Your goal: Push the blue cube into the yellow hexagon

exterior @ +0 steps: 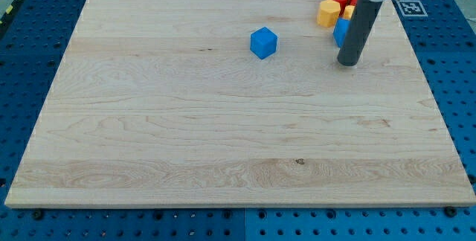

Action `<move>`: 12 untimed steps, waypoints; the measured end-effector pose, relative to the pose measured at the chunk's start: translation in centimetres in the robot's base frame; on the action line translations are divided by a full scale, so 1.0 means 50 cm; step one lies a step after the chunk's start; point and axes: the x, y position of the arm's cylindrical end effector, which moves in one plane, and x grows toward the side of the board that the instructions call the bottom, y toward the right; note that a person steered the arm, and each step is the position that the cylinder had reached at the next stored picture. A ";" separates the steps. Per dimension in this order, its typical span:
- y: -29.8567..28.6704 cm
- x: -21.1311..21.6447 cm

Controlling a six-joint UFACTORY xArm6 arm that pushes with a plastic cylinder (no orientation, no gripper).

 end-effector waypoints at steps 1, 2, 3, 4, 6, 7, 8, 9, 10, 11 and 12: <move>-0.021 0.044; -0.081 0.096; -0.089 0.098; -0.089 0.098; -0.167 0.129; -0.169 0.129; -0.245 0.075; -0.328 -0.001; -0.345 -0.022; -0.291 -0.024; -0.291 -0.050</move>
